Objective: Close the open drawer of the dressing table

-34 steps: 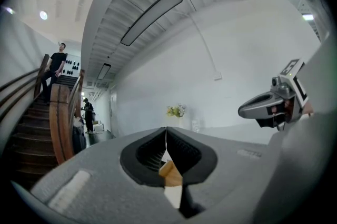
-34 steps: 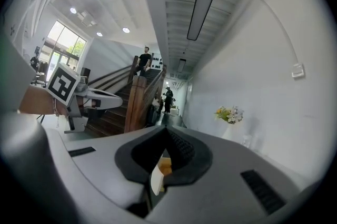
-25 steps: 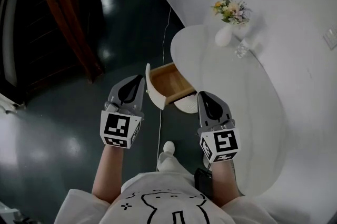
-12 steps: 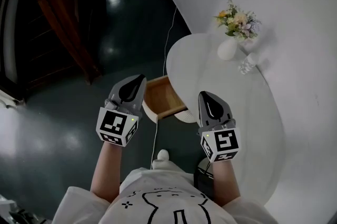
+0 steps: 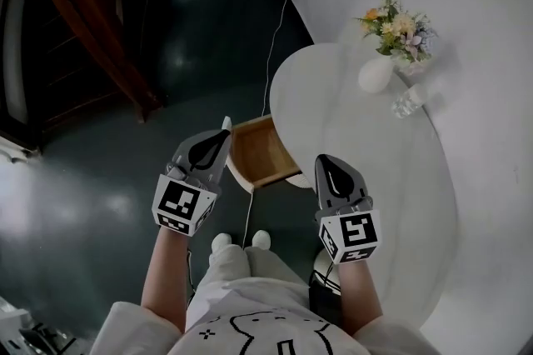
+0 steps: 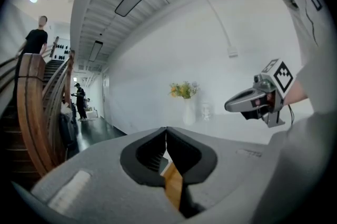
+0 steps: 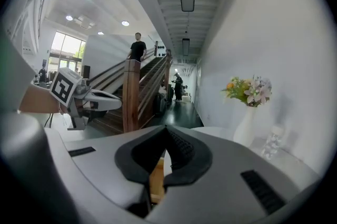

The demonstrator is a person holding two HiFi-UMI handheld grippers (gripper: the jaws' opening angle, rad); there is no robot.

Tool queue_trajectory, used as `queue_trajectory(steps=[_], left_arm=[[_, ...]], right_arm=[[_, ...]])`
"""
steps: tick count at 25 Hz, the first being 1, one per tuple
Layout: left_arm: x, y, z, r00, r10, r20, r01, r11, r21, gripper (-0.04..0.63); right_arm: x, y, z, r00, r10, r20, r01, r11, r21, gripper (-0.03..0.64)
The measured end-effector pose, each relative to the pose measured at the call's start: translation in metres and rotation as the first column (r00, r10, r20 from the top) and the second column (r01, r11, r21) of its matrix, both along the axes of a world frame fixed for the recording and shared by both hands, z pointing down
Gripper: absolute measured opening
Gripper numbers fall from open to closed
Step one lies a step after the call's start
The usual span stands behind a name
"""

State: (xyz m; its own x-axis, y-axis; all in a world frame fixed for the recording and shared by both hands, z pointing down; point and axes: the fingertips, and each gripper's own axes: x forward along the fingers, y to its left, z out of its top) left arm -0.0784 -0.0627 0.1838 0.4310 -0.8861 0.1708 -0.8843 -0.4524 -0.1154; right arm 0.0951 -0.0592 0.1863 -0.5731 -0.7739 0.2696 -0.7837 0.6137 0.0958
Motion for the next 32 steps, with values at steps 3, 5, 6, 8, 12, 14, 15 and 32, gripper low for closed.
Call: queue_trajectory(steps=[3, 5, 6, 8, 12, 14, 15, 32], left_arm=[[-0.009, -0.001, 0.020, 0.999, 0.041, -0.005, -0.041, 0.999, -0.021, 0.017], [-0.016, -0.001, 0.031, 0.998, 0.062, -0.012, -0.062, 0.998, -0.033, 0.017], [-0.020, -0.001, 0.036, 0.997, 0.070, -0.008, -0.071, 0.997, -0.036, 0.017], [-0.028, -0.001, 0.045, 0.996, 0.084, -0.003, -0.084, 0.996, -0.038, 0.017], [-0.040, -0.006, 0.064, 0.992, 0.120, -0.032, -0.121, 0.991, -0.053, 0.017], [-0.044, -0.008, 0.075, 0.990, 0.134, -0.033, -0.136, 0.989, -0.065, 0.015], [-0.047, -0.008, 0.082, 0.990, 0.135, -0.032, -0.137, 0.988, -0.076, 0.015], [-0.074, -0.007, 0.211, 0.983, 0.151, -0.108, -0.172, 0.960, -0.222, 0.016]], right_arm=[[-0.010, -0.004, 0.013, 1.000, 0.019, 0.008, -0.019, 1.000, -0.021, 0.000], [-0.018, -0.009, 0.022, 0.999, 0.041, 0.019, -0.040, 0.999, -0.036, -0.002], [-0.023, -0.012, 0.025, 0.999, 0.049, 0.022, -0.048, 0.998, -0.043, -0.001], [-0.034, -0.017, 0.030, 0.998, 0.057, 0.029, -0.055, 0.997, -0.048, -0.002], [-0.048, -0.022, 0.043, 0.997, 0.073, 0.038, -0.071, 0.996, -0.051, -0.002], [-0.051, -0.021, 0.054, 0.996, 0.087, 0.036, -0.084, 0.994, -0.067, -0.002], [-0.052, -0.018, 0.061, 0.995, 0.092, 0.033, -0.089, 0.993, -0.080, 0.000], [-0.071, 0.003, 0.149, 0.990, 0.138, -0.012, -0.137, 0.970, -0.202, -0.002]])
